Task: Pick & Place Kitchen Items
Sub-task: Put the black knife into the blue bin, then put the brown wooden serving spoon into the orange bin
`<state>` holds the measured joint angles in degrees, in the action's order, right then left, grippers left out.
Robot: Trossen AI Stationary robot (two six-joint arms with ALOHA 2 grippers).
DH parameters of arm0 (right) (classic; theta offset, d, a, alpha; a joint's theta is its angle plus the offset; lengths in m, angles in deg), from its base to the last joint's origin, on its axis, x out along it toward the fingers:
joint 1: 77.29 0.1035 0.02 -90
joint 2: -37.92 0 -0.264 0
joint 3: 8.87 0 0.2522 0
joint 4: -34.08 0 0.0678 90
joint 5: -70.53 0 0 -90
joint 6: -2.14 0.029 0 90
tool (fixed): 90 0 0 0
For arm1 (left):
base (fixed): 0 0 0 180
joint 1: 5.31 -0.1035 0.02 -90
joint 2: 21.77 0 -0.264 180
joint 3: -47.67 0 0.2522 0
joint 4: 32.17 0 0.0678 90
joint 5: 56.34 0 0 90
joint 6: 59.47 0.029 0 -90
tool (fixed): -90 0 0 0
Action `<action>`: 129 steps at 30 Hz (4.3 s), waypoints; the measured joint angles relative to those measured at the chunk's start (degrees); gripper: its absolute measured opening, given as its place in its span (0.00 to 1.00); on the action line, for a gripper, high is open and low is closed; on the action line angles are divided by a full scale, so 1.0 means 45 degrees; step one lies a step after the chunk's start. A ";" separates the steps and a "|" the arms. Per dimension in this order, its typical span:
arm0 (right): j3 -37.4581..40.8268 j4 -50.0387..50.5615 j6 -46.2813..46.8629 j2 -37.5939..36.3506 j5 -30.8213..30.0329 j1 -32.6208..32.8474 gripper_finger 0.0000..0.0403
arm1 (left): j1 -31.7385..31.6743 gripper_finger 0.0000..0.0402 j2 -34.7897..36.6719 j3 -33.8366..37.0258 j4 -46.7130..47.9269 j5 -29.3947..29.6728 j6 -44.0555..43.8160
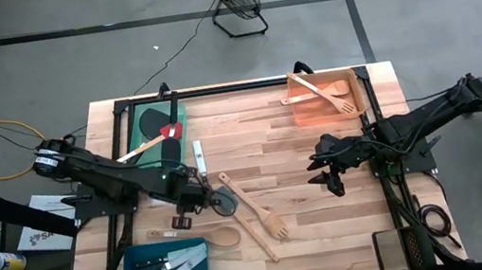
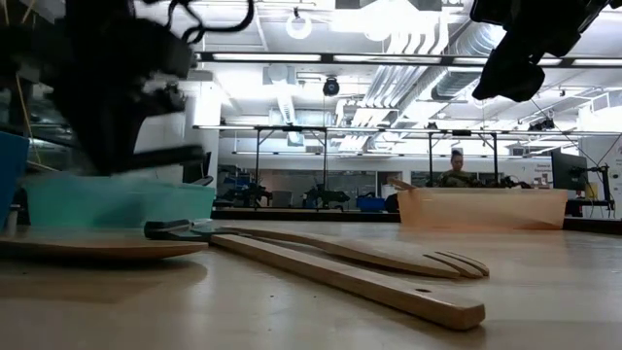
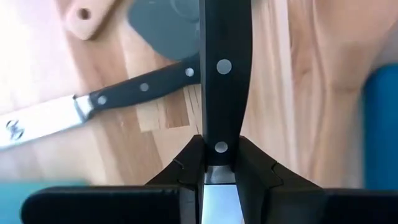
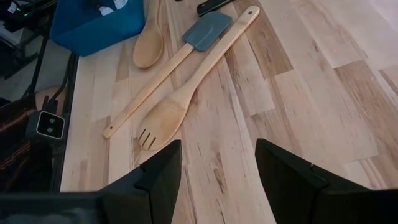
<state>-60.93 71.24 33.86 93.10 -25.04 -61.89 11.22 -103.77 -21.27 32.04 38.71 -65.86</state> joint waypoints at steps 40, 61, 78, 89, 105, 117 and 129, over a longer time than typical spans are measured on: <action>0.0000 0.0559 -0.0096 0.0000 0.0048 0.0000 0.49 | 0.7016 0.13 -0.0869 -0.3433 0.2169 0.0060 -1.5449; 0.0000 0.0588 -0.0106 0.0000 0.0045 0.0000 0.49 | 0.7749 0.13 -0.2783 -0.3438 0.1676 -0.1286 -1.6345; 0.0000 0.0568 -0.0081 0.0000 -0.0056 0.0000 0.49 | 0.8002 0.13 -0.4028 -0.3438 0.1663 -0.1227 -1.6219; 0.0000 0.0547 -0.0057 0.0000 -0.0110 -0.0004 0.49 | 0.7994 0.13 -0.4269 -0.3143 0.1258 -0.0642 -1.6313; 0.0000 0.0520 -0.0057 0.0000 -0.0110 -0.0005 0.49 | 0.7992 0.19 -0.4269 -0.2802 0.1098 -0.0640 -1.6457; 0.0000 0.0525 -0.0057 0.0000 -0.0103 -0.0005 0.49 | 0.7992 0.25 -0.4258 -0.2804 0.1060 -0.0685 -1.6450; 0.0000 0.0525 -0.0057 0.0000 -0.0067 -0.0005 0.49 | 0.7992 0.26 -0.4245 -0.4888 0.3720 0.0487 -1.6210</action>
<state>-60.93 73.60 33.60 93.10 -25.34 -61.91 47.18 -122.87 -43.27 48.78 40.91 -138.80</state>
